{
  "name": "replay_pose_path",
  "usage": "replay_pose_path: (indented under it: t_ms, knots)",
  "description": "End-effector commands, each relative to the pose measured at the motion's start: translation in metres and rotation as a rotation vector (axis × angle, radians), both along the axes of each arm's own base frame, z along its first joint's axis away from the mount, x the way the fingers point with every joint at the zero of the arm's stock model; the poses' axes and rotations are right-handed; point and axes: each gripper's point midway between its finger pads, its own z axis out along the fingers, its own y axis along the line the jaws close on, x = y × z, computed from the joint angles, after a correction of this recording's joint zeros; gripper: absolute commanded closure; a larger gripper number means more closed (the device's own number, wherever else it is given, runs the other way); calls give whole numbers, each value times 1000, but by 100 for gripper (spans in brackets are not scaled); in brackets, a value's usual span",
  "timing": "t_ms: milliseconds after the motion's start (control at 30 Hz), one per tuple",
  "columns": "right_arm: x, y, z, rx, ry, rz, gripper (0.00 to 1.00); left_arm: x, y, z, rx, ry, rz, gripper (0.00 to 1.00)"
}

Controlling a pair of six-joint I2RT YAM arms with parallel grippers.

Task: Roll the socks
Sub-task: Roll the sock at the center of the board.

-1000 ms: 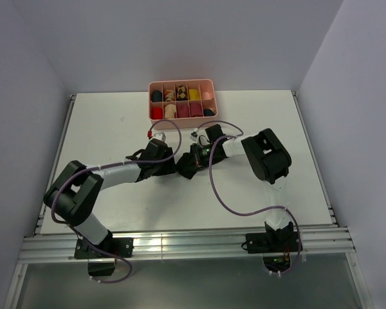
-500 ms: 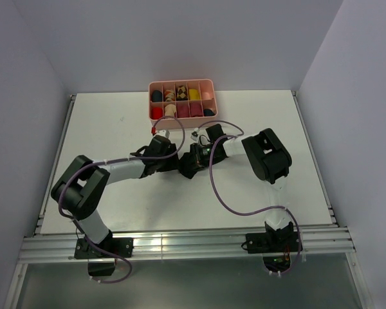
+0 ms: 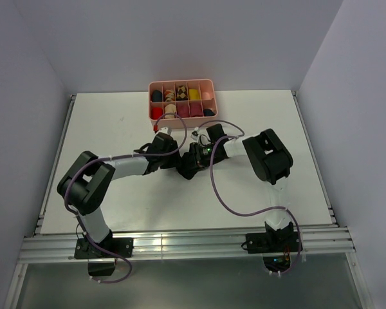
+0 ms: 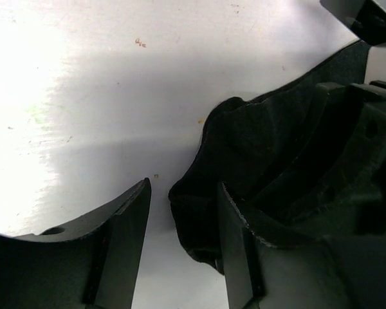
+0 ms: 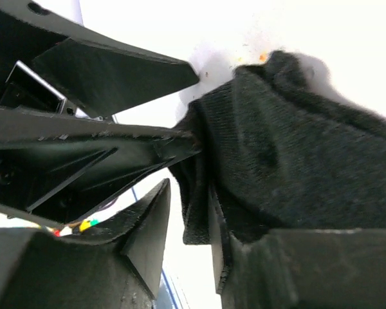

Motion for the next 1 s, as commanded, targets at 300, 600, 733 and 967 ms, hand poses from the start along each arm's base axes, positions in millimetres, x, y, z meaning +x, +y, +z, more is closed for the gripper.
replay_pose_path:
  t_ms: [300, 600, 733, 967]
  knots:
    - [11, -3, 45, -53, -385, -6, 51, -27, 16, -35, 105, 147, -7, 49]
    - [6, -6, 45, -198, -618, 38, 48, -11, 8, 20, -2, 60, 17, 38]
    - [-3, 0, 40, -259, -691, 80, 47, -5, 17, 40, -27, 29, 50, 33]
    - [-10, 4, 34, -376, -824, 125, 47, -6, 49, 49, -57, 26, 138, 32]
